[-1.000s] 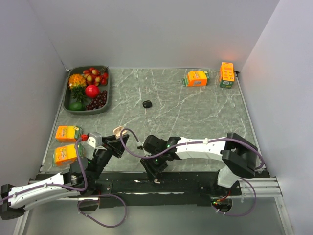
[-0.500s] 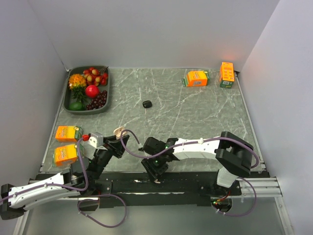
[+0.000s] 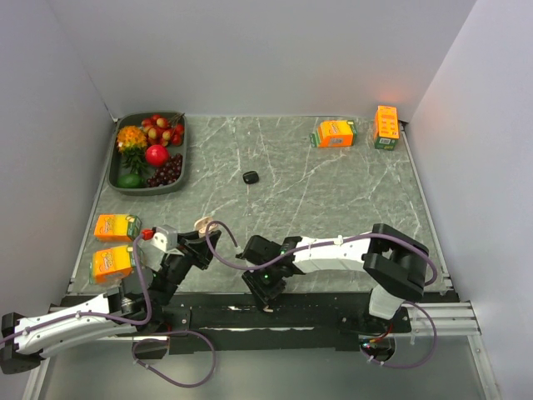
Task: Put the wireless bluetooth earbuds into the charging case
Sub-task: Pick up the earbud from the center of the board.
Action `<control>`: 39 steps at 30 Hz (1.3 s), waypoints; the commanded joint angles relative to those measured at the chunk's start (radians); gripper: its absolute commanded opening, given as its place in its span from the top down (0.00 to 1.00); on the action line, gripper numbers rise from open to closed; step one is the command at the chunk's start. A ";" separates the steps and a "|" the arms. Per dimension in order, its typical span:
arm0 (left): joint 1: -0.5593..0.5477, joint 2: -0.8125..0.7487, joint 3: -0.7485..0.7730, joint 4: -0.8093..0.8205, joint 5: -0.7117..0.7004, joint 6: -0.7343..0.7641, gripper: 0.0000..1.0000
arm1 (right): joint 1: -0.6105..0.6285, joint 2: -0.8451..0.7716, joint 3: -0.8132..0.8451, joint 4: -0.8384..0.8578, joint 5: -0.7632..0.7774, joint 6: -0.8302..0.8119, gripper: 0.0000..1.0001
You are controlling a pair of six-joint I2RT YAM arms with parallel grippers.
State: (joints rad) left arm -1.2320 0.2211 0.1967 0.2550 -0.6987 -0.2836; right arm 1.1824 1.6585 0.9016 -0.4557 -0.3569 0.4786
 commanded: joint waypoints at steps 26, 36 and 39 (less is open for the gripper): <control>-0.003 0.011 0.024 0.046 0.007 0.003 0.99 | -0.150 -0.207 0.076 -0.075 0.004 -0.009 1.00; -0.003 0.027 0.010 0.137 0.022 0.049 0.99 | -0.452 -0.479 0.108 0.087 -0.128 0.061 1.00; -0.001 0.053 -0.008 0.247 0.060 0.092 0.99 | -0.512 -0.555 0.126 0.193 -0.177 0.100 1.00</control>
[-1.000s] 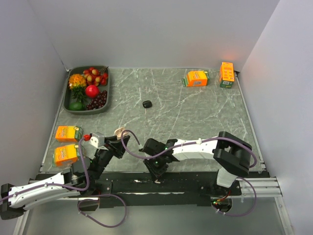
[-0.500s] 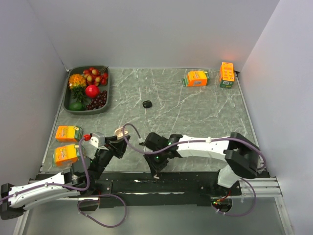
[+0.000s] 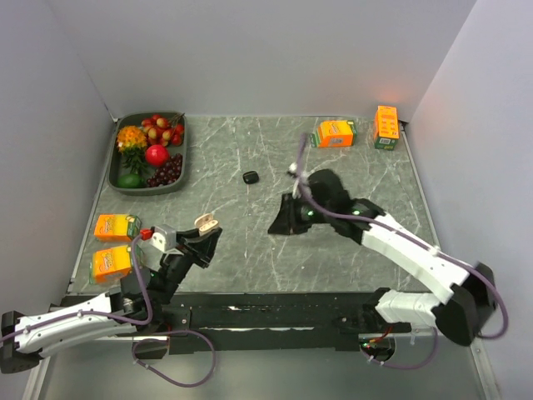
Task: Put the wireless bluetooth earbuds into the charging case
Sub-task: Pick up the earbud from the center of the board, then place the earbud in the charging case.
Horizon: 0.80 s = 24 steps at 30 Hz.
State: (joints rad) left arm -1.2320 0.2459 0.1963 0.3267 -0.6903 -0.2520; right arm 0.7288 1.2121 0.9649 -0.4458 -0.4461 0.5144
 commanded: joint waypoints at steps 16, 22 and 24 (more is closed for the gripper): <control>0.129 0.378 -0.012 0.785 0.535 0.048 0.99 | -0.100 -0.309 -0.233 1.019 -0.226 0.311 1.00; 0.196 0.447 0.040 0.787 0.644 0.005 0.99 | -0.092 -0.304 -0.207 1.049 -0.252 0.297 1.00; 0.197 0.464 0.058 0.772 0.661 0.008 0.99 | -0.086 -0.293 -0.187 1.043 -0.258 0.286 1.00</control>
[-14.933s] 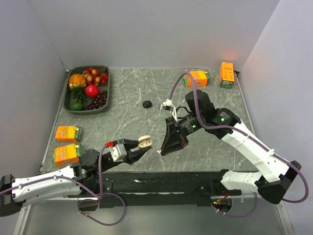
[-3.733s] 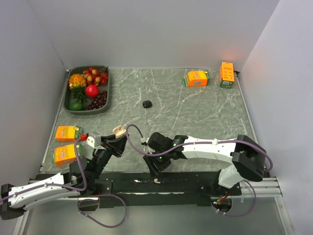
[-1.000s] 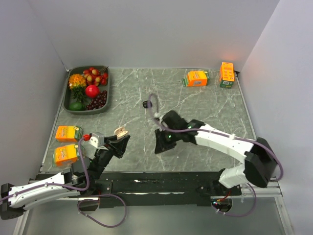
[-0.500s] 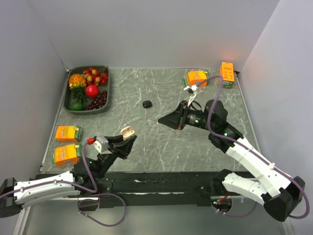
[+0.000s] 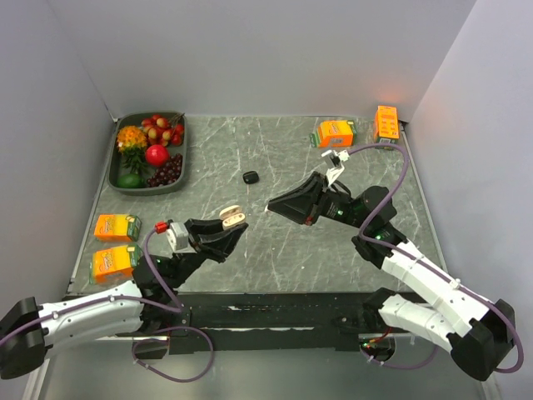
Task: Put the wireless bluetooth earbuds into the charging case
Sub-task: Place the earbud in the charging case.
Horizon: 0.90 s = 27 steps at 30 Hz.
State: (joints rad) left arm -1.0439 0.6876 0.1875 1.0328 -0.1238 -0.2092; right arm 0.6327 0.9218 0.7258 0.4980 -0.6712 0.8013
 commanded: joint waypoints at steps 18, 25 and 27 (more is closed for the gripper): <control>0.010 0.082 0.086 -0.004 0.168 -0.025 0.99 | 0.145 0.114 0.139 0.077 -0.050 -0.155 1.00; 0.012 0.098 0.086 0.013 0.176 -0.032 0.99 | 0.170 0.141 0.139 0.079 -0.050 -0.168 1.00; 0.012 0.098 0.084 0.021 0.177 -0.038 0.99 | 0.174 0.149 0.138 0.088 -0.051 -0.168 1.00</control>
State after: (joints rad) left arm -1.0370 0.7830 0.2485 0.9989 0.0303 -0.2272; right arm 0.7921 1.0599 0.8379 0.5297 -0.7086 0.6552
